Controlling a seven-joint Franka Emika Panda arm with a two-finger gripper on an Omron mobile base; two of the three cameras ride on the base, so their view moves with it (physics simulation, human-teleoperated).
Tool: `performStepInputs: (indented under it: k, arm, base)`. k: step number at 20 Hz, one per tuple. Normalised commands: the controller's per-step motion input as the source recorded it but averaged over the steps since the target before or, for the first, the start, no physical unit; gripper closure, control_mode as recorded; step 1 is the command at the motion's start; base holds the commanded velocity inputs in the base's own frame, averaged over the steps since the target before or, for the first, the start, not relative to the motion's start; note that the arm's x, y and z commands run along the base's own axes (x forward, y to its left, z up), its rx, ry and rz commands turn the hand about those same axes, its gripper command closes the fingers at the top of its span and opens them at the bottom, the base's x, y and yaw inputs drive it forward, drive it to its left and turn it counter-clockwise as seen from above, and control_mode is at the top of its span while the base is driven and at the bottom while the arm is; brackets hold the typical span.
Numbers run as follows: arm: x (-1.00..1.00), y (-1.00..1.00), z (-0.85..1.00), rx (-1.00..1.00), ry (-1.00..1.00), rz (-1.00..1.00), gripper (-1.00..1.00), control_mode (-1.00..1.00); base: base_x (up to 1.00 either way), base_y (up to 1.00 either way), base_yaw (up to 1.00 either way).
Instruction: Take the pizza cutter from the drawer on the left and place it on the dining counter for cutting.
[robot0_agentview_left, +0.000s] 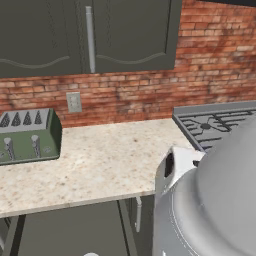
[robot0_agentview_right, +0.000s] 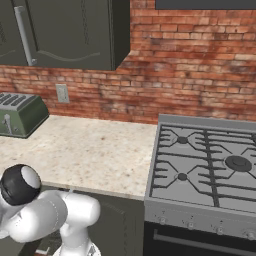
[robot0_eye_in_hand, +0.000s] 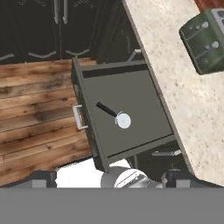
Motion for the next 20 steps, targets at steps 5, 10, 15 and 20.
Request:
performStepInputs:
  k: [5, 10, 15, 20]
  arm:
    - [0.48, -0.02, -0.03, 0.03, 0.2, -0.11, -1.0, -1.0]
    - [0.37, 0.0, -0.18, 0.0, 0.24, -0.14, -1.0, -1.0]
    - [0.05, 0.0, -0.31, 0.04, 0.47, -0.23, -1.0, -1.0]
    - [0.04, 0.0, -0.45, 0.03, 0.49, -0.29, -1.0, -1.0]
  base:
    - [0.0, 0.0, 0.0]
    - [0.0, 0.0, 0.0]
    - [0.0, 0.0, 0.0]
    - [0.0, 0.0, 0.0]
